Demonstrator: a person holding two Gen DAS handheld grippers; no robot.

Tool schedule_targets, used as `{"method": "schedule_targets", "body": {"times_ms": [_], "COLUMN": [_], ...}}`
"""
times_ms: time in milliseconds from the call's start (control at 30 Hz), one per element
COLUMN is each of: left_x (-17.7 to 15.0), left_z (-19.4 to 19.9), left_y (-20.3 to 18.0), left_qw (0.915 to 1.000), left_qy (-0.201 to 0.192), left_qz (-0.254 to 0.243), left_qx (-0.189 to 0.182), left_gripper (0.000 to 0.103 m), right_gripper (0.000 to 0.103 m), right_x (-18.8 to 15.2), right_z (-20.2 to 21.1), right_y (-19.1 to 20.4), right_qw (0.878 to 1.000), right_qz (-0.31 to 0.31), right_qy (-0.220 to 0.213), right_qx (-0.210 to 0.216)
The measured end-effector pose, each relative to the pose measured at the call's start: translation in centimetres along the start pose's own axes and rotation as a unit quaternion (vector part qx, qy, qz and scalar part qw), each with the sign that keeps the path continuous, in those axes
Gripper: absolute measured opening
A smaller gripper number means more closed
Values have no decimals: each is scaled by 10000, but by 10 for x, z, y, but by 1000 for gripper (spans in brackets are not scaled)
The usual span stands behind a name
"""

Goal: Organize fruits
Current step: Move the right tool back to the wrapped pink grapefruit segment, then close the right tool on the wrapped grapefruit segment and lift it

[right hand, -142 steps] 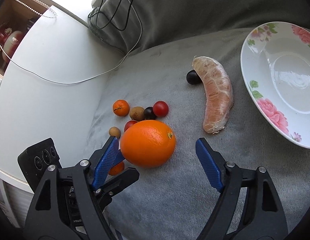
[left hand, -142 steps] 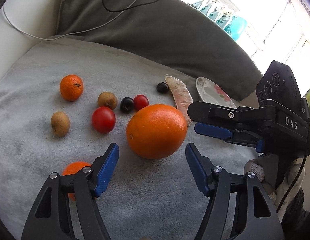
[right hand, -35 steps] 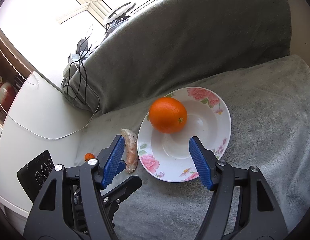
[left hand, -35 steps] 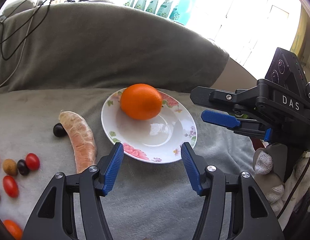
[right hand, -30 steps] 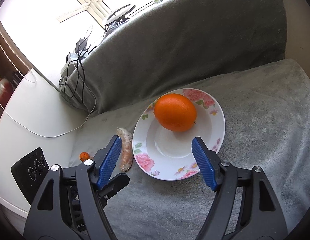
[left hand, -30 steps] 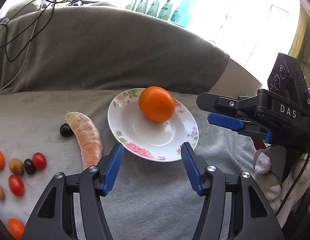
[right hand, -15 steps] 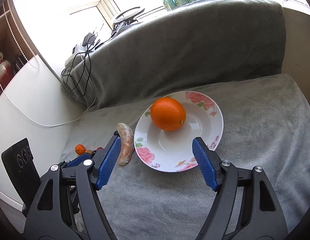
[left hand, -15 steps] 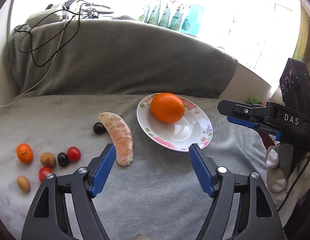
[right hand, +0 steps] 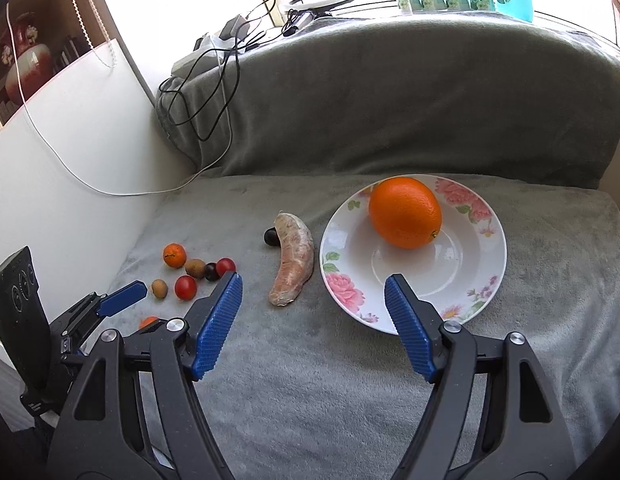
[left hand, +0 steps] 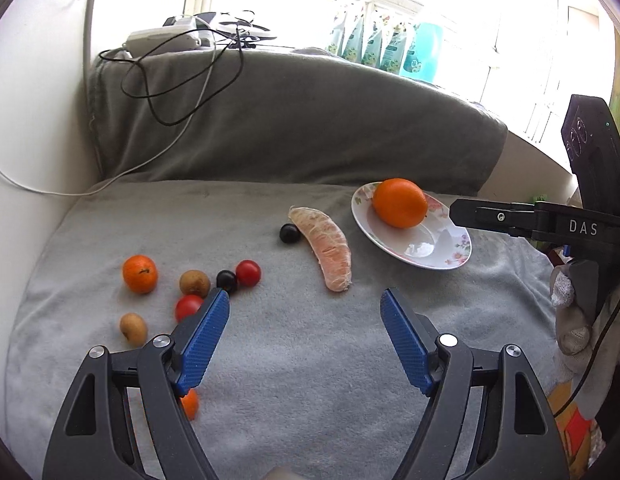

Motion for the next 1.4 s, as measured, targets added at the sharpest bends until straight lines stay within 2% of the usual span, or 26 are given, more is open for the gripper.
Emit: {"method": "schedule_targets", "body": {"times_ms": [267, 400, 500, 1000, 1400], "left_x": [-16, -22, -24, -32, -42], "left_z": [14, 20, 26, 47, 45], "left_y": [32, 41, 46, 79, 99], "left_qw": [9995, 9992, 9990, 9977, 9973], "left_qy": [-18, -59, -129, -359, -273], "left_qz": [263, 335, 368, 564, 676], "left_qx": [195, 203, 219, 140, 121], "left_gripper": [78, 78, 78, 78, 78], "right_gripper": [76, 61, 54, 45, 45], "right_x": [-21, -29, -33, -20, -13], "right_z": [-33, -54, -67, -112, -141], "right_y": [28, 33, 36, 31, 24], "right_qw": [9990, 9980, 9970, 9926, 9876], "right_qz": [-25, -116, -250, -216, -187], "right_qy": [418, 617, 725, 776, 881], "right_qx": [132, 73, 60, -906, -1288]}}
Point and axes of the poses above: each gripper's, at about its wrist camera, not at the fingertips, and z roughly against the way its jaws point, y to its left, x to its top, the point moved 8 cm from there along -z, roughly the way its jaws point, and after that the axes turned 2 degrees about -x, right-handed, at the moved point
